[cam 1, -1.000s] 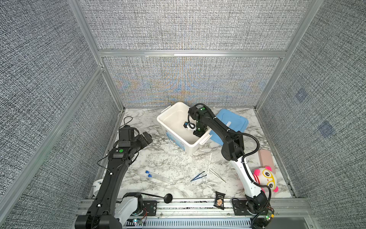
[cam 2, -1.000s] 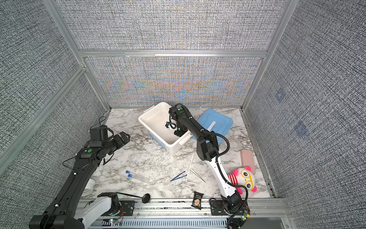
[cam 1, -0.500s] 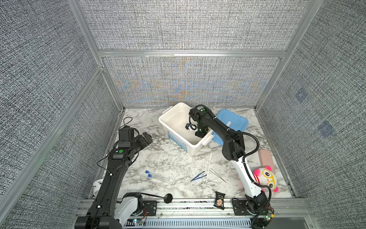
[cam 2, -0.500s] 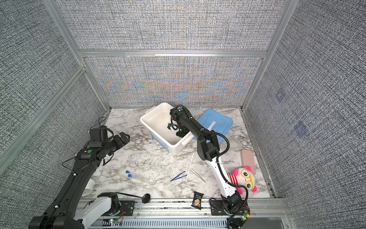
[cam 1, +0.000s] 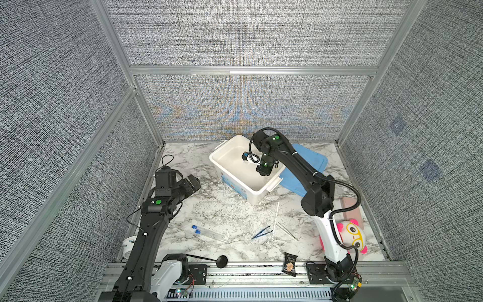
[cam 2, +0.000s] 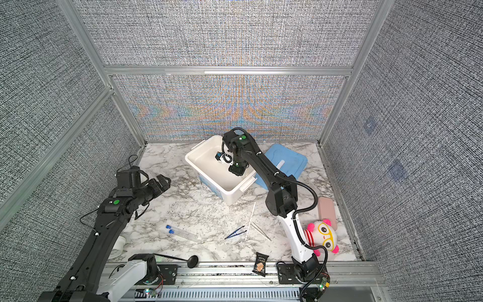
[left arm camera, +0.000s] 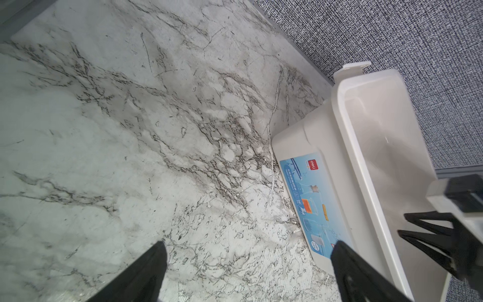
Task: Organize the chemistry lab equipment
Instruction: 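Release the beaker and move the right gripper toward the test tubes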
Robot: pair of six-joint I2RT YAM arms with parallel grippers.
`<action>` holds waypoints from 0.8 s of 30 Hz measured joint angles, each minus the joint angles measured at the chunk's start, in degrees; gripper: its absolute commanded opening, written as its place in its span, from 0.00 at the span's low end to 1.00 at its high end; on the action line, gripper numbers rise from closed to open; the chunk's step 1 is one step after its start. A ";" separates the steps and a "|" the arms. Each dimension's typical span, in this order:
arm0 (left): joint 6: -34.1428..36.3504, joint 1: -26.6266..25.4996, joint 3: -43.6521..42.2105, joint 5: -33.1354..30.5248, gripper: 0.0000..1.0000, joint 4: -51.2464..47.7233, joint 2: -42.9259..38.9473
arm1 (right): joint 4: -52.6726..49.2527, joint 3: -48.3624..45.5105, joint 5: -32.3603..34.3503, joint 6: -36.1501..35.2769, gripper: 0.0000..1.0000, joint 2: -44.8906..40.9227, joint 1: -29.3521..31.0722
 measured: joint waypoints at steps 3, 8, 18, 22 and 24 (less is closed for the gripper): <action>-0.02 0.00 0.09 -0.07 0.99 -0.24 0.00 | 2.10 -2.23 -2.73 0.76 0.35 -5.38 0.87; -0.04 0.00 1.55 -1.88 0.99 -0.70 -0.02 | 7.65 -8.57 -6.82 0.87 0.35 -14.86 3.32; -2.25 0.81 5.18 -16.02 0.99 -4.42 -4.42 | 31.80 -36.74 -14.78 0.42 0.43 -32.28 17.51; -2.36 2.58 5.31 -18.71 0.99 -5.44 -4.92 | 41.33 -44.04 -17.18 3.87 0.43 -31.23 24.22; -2.34 4.11 5.97 -18.91 0.99 -6.16 -3.98 | 45.97 -46.80 -17.59 6.34 0.43 -29.40 27.41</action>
